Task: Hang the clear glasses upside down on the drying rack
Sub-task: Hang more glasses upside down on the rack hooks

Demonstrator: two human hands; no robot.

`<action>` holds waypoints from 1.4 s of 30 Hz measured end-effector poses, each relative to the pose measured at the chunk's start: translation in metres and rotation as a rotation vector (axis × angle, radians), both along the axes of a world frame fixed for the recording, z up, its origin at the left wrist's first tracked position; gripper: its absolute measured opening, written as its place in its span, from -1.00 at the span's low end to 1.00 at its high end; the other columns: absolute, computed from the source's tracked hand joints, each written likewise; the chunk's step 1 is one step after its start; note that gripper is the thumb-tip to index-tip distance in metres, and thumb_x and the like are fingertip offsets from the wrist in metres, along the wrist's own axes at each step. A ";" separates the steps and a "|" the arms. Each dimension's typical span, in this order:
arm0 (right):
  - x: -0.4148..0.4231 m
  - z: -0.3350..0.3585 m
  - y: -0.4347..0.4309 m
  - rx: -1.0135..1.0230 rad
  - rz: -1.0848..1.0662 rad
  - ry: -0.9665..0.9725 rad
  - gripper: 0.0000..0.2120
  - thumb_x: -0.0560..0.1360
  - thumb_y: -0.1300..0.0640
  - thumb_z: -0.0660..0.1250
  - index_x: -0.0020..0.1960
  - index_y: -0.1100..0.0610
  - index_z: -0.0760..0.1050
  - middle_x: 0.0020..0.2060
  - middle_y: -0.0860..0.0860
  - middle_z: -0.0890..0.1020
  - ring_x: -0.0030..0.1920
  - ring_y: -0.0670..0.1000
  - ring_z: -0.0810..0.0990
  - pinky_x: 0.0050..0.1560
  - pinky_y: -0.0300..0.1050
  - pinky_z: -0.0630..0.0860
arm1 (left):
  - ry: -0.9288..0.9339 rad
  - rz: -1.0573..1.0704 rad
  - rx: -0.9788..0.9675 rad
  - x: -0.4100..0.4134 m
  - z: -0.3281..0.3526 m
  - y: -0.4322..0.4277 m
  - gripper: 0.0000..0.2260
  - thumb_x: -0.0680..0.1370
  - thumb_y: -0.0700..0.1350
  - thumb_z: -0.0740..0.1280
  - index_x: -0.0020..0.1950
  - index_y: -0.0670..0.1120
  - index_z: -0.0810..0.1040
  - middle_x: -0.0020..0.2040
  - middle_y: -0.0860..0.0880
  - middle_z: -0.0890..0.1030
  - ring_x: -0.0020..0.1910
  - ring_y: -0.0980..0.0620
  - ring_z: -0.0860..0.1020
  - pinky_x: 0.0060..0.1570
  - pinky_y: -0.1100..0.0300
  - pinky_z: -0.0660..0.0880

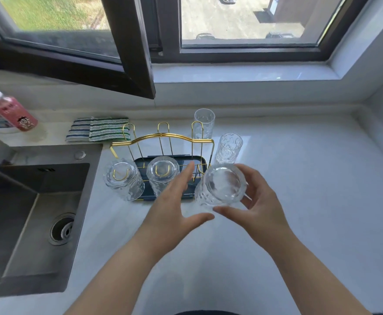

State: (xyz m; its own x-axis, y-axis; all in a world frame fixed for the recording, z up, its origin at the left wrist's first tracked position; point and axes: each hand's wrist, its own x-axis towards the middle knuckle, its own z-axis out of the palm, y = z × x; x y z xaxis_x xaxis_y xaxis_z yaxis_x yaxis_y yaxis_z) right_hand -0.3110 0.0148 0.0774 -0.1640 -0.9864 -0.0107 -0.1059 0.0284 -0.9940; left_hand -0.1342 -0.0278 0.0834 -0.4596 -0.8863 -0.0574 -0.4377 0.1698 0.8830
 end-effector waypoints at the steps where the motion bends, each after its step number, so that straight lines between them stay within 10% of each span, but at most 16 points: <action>1: 0.001 0.001 -0.007 -0.007 0.002 0.028 -0.35 0.15 0.24 0.58 0.13 -0.16 0.45 0.02 -0.26 0.61 0.10 -0.18 0.55 0.09 -0.37 0.47 | 0.037 -0.007 0.006 0.000 0.005 -0.005 -0.23 0.28 0.04 0.50 0.36 0.27 0.14 0.32 0.33 0.32 0.30 0.41 0.29 0.26 0.48 0.23; 9: 0.000 0.025 -0.025 0.004 0.055 0.168 -0.45 0.17 0.06 0.60 0.09 -0.15 0.49 -0.02 -0.23 0.65 0.04 -0.19 0.60 -0.01 -0.38 0.51 | -0.006 0.033 -0.038 -0.009 0.039 -0.022 -0.32 0.23 0.24 0.38 0.33 0.13 0.36 0.21 0.17 0.53 0.10 0.29 0.51 0.16 0.28 0.47; 13: -0.007 0.051 -0.030 -0.078 0.107 0.211 -0.42 0.14 -0.06 0.56 0.11 -0.22 0.45 0.01 -0.31 0.61 0.08 -0.21 0.58 0.00 -0.42 0.48 | 0.061 0.071 -0.121 -0.011 0.056 -0.021 -0.40 0.26 0.20 0.47 0.27 0.19 0.42 0.14 0.27 0.54 0.09 0.38 0.49 0.04 0.51 0.41; 23: -0.014 0.016 -0.064 -0.057 0.128 0.187 -0.37 0.17 0.16 0.58 0.14 -0.15 0.41 0.06 -0.27 0.57 0.14 -0.17 0.54 0.13 -0.37 0.44 | -0.006 0.087 -0.061 -0.025 0.036 -0.048 -0.45 0.29 0.03 0.48 0.19 0.28 0.33 0.13 0.29 0.47 0.13 0.44 0.42 0.04 0.59 0.34; 29: -0.015 -0.015 -0.076 0.009 0.171 0.190 -0.35 0.21 0.19 0.58 0.19 -0.13 0.39 0.09 -0.33 0.54 0.17 -0.23 0.50 0.16 -0.41 0.40 | -0.201 0.093 0.022 -0.029 0.011 -0.057 -0.31 0.37 0.00 0.46 0.41 0.10 0.21 0.37 0.11 0.39 0.33 0.11 0.37 0.31 0.04 0.38; 42: -0.013 -0.049 -0.083 0.111 0.199 0.194 -0.34 0.23 0.18 0.56 0.22 -0.12 0.35 0.10 -0.29 0.53 0.20 -0.21 0.48 0.20 -0.38 0.37 | -0.376 0.120 0.019 -0.041 -0.010 -0.052 -0.34 0.50 -0.06 0.31 0.48 0.06 -0.01 0.48 0.09 0.20 0.41 0.13 0.23 0.16 0.44 0.12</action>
State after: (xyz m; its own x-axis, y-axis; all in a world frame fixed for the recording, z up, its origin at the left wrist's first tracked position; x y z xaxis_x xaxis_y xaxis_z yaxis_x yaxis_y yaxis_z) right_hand -0.3237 -0.0678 0.0285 0.0226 -0.9939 -0.1080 -0.3076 0.0959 -0.9467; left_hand -0.1751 -0.0801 0.0730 -0.2964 -0.9298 -0.2184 -0.7466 0.0829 0.6601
